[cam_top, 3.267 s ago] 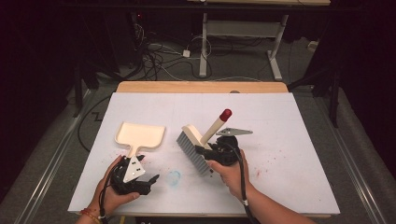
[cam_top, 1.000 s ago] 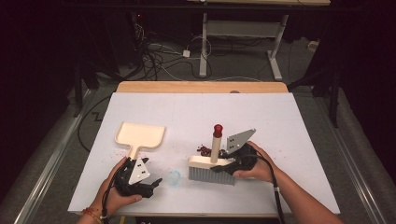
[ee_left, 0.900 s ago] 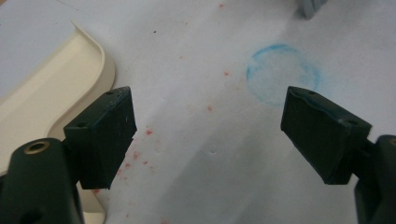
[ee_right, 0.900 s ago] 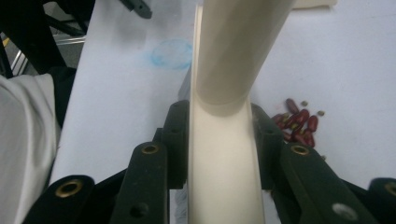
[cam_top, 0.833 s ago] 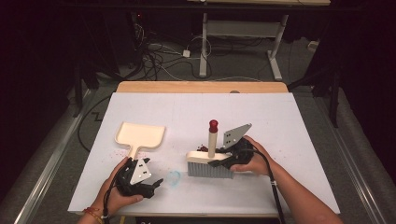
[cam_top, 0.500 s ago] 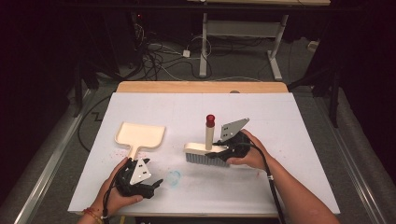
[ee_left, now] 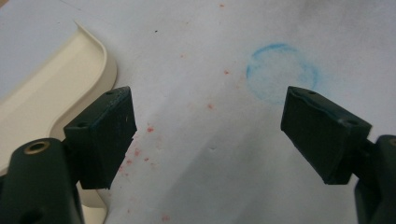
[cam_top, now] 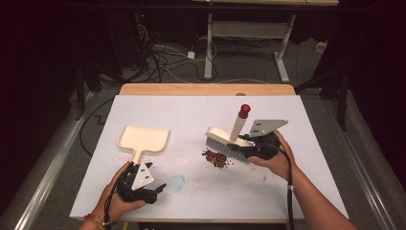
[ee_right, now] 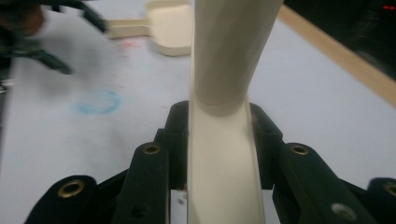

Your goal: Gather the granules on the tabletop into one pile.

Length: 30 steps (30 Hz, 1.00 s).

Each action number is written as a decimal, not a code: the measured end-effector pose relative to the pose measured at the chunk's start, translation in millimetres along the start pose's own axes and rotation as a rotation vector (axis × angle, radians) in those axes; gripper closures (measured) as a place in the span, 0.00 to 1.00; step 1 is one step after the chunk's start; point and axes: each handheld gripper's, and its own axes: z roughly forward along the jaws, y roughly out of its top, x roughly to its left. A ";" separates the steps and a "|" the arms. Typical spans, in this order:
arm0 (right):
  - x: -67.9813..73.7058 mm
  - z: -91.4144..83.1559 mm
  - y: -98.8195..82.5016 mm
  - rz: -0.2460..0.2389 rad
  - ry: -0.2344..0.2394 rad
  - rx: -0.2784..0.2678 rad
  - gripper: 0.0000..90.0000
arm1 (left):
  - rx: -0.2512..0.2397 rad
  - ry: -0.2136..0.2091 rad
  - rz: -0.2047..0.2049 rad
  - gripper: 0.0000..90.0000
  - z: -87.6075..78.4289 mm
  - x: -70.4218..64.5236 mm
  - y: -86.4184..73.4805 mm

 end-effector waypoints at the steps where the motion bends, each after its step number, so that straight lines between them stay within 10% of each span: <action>1: -0.3 -3.1 -1.9 0.009 -0.033 0.001 0.74 | 0.001 0.000 0.000 0.19 0.0 0.0 0.1; 9: 0.4 -5.9 -34.3 0.164 -0.316 0.057 0.74 | 0.007 -0.005 0.001 0.19 1.0 -0.9 1.0; 21: 34.1 37.8 -31.2 0.211 -0.459 0.152 0.74 | 0.008 0.001 0.008 0.19 0.5 -1.0 1.3; 30: 55.2 73.0 -13.8 0.234 -0.538 0.125 0.74 | 0.007 0.002 0.014 0.19 0.0 -0.8 0.4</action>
